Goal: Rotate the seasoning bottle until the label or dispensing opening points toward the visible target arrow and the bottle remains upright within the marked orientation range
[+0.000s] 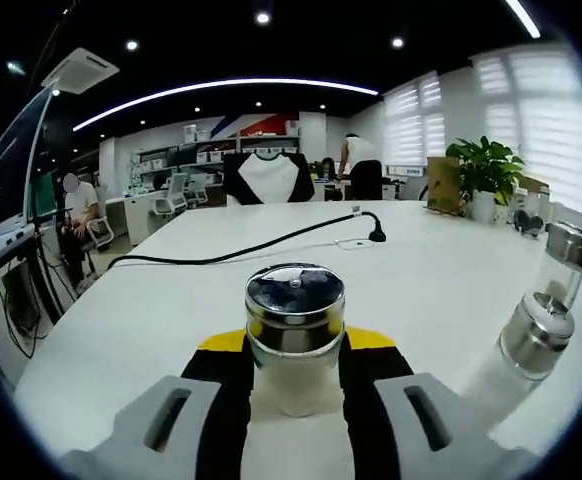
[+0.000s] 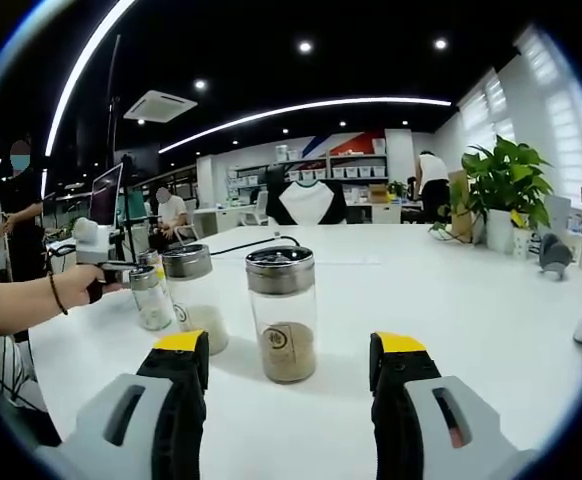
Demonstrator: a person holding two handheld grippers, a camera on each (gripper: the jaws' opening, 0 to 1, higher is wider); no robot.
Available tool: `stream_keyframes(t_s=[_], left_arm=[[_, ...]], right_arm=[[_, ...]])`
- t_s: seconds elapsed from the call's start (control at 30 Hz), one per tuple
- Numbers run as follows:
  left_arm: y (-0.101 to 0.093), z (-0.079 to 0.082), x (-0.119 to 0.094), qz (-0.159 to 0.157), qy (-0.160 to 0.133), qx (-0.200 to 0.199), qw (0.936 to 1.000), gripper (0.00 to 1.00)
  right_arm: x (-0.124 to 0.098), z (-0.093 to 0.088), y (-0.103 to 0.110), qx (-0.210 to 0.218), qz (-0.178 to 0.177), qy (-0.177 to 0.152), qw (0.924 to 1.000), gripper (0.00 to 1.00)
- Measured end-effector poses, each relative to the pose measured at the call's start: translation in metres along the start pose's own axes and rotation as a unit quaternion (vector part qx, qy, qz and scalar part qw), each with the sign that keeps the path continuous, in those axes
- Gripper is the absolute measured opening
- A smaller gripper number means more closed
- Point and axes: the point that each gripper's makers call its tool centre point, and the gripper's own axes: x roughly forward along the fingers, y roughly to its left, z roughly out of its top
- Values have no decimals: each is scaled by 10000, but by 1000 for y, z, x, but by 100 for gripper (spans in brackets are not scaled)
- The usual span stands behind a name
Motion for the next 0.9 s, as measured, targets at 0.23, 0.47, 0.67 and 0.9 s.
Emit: stream_keyframes(t_s=[0.23,0.47,0.67,0.9], left_arm=[[-2,-6,-16,-46,5,-46,10000,35],[-4,-10,-32,-70,22,-95,9999,35],[-8,-13,-47,-80,8,-81,9999,35],[-14,-17,-63,-78,4,-155,9999,35]], right_arm=[[0,1,3,-16,30,-9,10000,66],[0,2,3,-16,27,-17,10000,66],[0,2,3,-13,27,-17,10000,66],[0,1,4,-16,33,-2,10000,66]])
